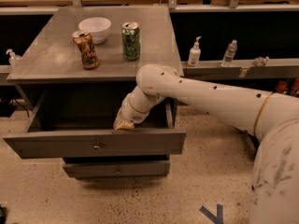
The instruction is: Open top drawer
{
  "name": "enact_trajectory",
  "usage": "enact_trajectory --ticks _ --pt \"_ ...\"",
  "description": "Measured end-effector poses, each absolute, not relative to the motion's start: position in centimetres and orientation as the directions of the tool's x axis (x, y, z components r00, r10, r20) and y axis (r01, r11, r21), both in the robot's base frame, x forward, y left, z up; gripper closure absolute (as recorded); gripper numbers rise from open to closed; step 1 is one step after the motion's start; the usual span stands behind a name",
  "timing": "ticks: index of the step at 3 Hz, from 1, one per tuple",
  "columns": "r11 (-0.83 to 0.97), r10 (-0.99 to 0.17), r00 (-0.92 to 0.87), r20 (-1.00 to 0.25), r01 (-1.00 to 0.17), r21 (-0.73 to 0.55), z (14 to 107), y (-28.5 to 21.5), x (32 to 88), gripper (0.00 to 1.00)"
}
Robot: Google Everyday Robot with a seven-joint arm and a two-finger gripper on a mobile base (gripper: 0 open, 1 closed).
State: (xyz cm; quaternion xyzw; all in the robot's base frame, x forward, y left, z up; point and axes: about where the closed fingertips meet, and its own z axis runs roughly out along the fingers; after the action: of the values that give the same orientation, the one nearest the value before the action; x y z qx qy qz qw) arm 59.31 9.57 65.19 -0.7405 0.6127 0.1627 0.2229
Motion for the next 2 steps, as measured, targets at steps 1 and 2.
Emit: enact_trajectory --ticks 1,2 --pt "-0.170 -0.836 0.203 -0.511 -0.979 -0.111 64.1 9.9 57.9 1.00" --pt "-0.216 -0.806 0.258 -0.533 -0.966 -0.141 65.1 9.7 56.3 1.00"
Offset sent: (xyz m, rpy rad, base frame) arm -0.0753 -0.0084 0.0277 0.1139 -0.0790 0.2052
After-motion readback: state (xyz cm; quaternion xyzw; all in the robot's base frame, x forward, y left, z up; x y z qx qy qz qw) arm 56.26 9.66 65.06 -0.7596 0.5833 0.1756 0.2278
